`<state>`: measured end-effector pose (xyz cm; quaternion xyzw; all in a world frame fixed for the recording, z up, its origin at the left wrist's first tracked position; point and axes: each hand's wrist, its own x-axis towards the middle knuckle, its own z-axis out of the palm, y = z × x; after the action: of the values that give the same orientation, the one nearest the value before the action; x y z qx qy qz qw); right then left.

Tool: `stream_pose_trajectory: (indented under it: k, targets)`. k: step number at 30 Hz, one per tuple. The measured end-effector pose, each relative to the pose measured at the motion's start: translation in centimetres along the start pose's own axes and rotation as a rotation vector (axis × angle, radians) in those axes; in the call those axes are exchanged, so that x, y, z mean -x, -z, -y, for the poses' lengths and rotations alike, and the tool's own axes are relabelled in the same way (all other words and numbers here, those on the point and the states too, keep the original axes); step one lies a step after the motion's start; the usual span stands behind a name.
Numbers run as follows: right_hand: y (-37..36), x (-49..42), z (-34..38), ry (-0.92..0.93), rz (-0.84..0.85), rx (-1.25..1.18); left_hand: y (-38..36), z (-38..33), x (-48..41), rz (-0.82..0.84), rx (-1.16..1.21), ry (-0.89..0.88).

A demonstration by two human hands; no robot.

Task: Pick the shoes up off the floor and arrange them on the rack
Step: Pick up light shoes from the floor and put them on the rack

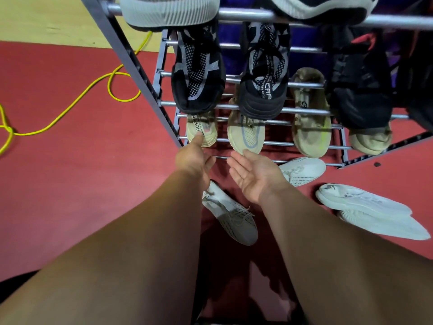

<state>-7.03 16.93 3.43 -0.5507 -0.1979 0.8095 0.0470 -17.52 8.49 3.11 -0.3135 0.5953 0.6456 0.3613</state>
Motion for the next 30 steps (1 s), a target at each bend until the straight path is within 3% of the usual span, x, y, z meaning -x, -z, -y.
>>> stream_pose_trajectory:
  k: [15, 21, 26, 30]
  targets:
    - [-1.3, -1.1, 1.5, 0.072, -0.059, 0.102, 0.7, 0.4, -0.8, -0.021, -0.019, -0.046]
    - [-0.6, -0.1, 1.2, 0.031, -0.023, 0.241, 0.9, 0.3, 1.0, 0.043, -0.026, 0.047]
    - [1.6, 3.5, 2.4, 0.055, -0.078, 0.483, 1.0, 1.0, 4.8, 0.062, -0.212, 0.088]
    - [3.5, 8.3, 4.6, 0.142, -0.095, 0.637, -0.2, 1.2, 9.2, 0.185, -0.468, 0.045]
